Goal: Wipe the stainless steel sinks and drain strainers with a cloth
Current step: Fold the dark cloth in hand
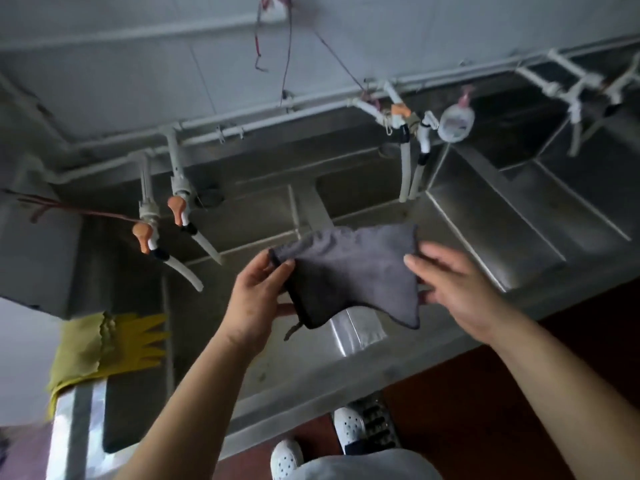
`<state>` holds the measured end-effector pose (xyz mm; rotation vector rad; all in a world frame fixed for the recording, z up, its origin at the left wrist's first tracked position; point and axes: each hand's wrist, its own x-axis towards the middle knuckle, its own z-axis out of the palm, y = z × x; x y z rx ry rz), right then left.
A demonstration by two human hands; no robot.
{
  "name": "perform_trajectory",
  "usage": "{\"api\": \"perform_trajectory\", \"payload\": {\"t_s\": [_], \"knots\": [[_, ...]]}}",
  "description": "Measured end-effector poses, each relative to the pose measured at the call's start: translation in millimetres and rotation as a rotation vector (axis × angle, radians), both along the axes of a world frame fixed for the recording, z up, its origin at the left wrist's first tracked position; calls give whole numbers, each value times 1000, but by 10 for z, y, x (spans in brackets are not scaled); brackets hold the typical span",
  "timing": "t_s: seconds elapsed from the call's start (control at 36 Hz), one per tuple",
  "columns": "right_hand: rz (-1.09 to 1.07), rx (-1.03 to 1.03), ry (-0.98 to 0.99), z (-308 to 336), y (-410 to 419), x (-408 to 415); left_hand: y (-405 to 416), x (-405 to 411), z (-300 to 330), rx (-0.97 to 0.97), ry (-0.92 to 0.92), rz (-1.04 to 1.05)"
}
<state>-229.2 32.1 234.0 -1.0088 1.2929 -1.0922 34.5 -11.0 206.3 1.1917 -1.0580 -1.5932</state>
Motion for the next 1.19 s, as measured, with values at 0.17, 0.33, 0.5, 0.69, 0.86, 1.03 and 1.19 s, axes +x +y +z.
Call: {"api": "perform_trajectory", "payload": {"t_s": [0.17,0.33,0.5,0.69,0.86,1.03,1.19], "knots": [[-202,106,73,-470,334,558,352,-38,-359,239,-6,121],[-311,-61,183,-461,440,1101,651,-322,-169,65,20,28],[-258,-168,-9,-482,580,1336,909,-238,-31,5,31,-50],[-369,-148,112,-582,814,1329,940,81,-3,125,33,-349],[-243,5,103,-348,931,1280,749,505,-75,-73,-48,-160],[-91,39,18,-173,988,1397,553,917,-186,-42,135,-442],[-32,108,32,-492,955,1808,518,1095,-354,1,-74,-478]]}}
